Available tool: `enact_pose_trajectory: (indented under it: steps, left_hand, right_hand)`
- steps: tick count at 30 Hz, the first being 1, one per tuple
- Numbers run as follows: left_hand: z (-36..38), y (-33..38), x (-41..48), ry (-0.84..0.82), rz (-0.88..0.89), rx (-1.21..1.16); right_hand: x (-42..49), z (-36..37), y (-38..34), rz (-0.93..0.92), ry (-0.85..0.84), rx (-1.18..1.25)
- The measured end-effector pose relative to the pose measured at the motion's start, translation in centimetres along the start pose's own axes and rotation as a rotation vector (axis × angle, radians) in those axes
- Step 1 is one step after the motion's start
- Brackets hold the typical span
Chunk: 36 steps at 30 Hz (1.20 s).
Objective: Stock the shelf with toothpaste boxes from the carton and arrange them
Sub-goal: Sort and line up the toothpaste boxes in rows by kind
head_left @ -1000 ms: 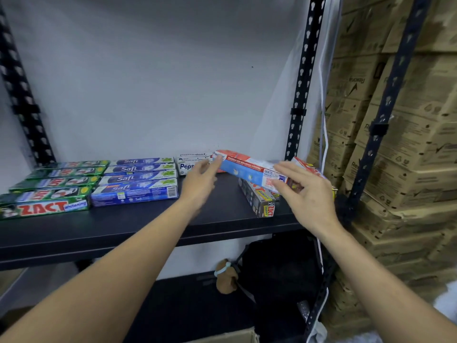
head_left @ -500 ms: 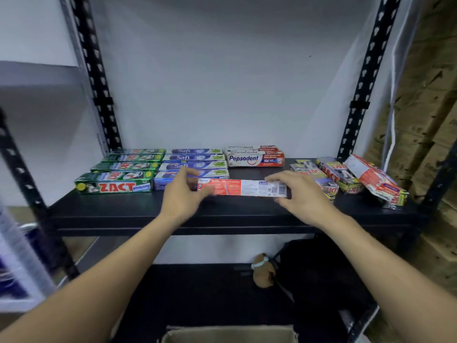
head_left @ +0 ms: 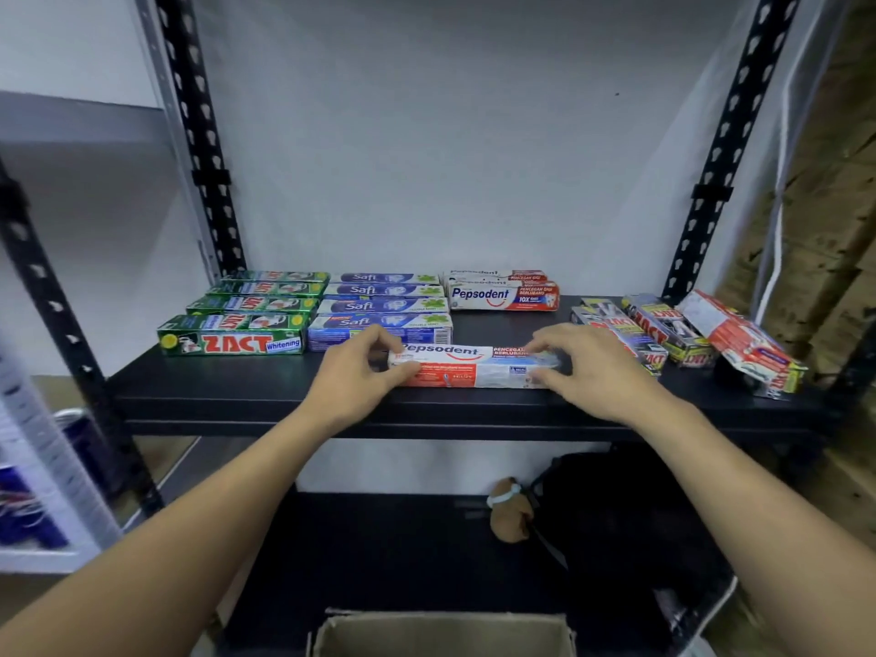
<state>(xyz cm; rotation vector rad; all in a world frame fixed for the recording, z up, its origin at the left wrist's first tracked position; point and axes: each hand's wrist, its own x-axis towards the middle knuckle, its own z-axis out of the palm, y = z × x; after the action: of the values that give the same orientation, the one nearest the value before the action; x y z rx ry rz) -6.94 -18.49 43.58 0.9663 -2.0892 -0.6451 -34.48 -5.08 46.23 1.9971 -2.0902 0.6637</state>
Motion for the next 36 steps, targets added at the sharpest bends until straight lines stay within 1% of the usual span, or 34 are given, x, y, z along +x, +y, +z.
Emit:
enact_pose_trajectory:
  steps: [2,4,6,7,9,11,15,18,20,22,24,26,29,31,32,34,35,36]
  left_hand:
    - [-0.1,0.1,0.1,-0.013,-0.027,-0.037]
    - [-0.2,0.1,0.2,-0.024,-0.047,-0.072]
    - [-0.2,0.2,0.2,-0.028,-0.069,-0.084]
    - [-0.2,0.3,0.3,-0.032,-0.077,-0.072]
    - [-0.1,0.5,0.4,-0.058,-0.082,-0.017]
    - [0.0,0.7,0.5,-0.081,-0.091,0.028]
    - [-0.1,1.0,0.6,-0.086,-0.084,0.034]
    - [0.5,1.2,0.4,-0.038,-0.036,0.059]
    - [1.2,1.4,0.5,-0.008,0.000,0.045]
    - [1.9,1.9,0.6,0.025,0.057,0.076]
    - [2.6,2.5,0.6,0.052,0.133,0.143]
    - [3.5,3.1,0.5,0.065,0.197,0.194]
    - [4.8,3.9,0.5,0.092,0.243,0.221]
    - [5.7,4.3,0.6,0.108,0.257,0.228]
    - [6.1,4.6,0.7,0.112,0.256,0.234]
    - [6.7,5.0,0.9,0.118,0.256,0.249]
    - [7.0,5.1,1.0,0.119,0.254,0.259]
    - [7.2,5.3,1.1,0.119,0.251,0.270]
  right_hand:
    - [-0.2,-0.7,0.4,0.084,0.083,-0.079]
    - [-0.4,-1.2,1.1,0.272,0.138,-0.207]
    - [-0.6,-1.3,1.9,0.487,0.066,-0.324]
    - [-0.8,-1.3,2.3,0.566,0.020,-0.341]
    - [-1.1,-1.0,3.0,0.635,-0.013,-0.312]
    - [-1.3,-0.7,3.4,0.597,0.041,-0.278]
    - [-1.2,-0.7,3.6,0.464,0.190,-0.244]
    - [-1.1,-1.3,4.3,0.371,0.293,-0.146]
    - [-1.1,-2.2,4.6,0.311,0.367,-0.144]
    - [-1.1,-3.0,5.0,0.326,0.407,-0.189]
    - [-1.2,-3.5,5.8,0.398,0.408,-0.270]
    - [-1.3,-3.6,7.3,0.449,0.372,-0.366]
    - [-1.4,-3.4,9.5,0.520,0.256,-0.445]
    - [-1.5,-3.2,10.1,0.555,0.253,-0.454]
    - [-1.5,-3.1,10.1,0.539,0.301,-0.469]
    - [-1.4,-2.8,9.5,0.405,0.398,-0.524]
    - [-1.3,-2.6,9.0,0.306,0.389,-0.528]
    - [-1.2,-2.3,8.7,0.223,0.335,-0.506]
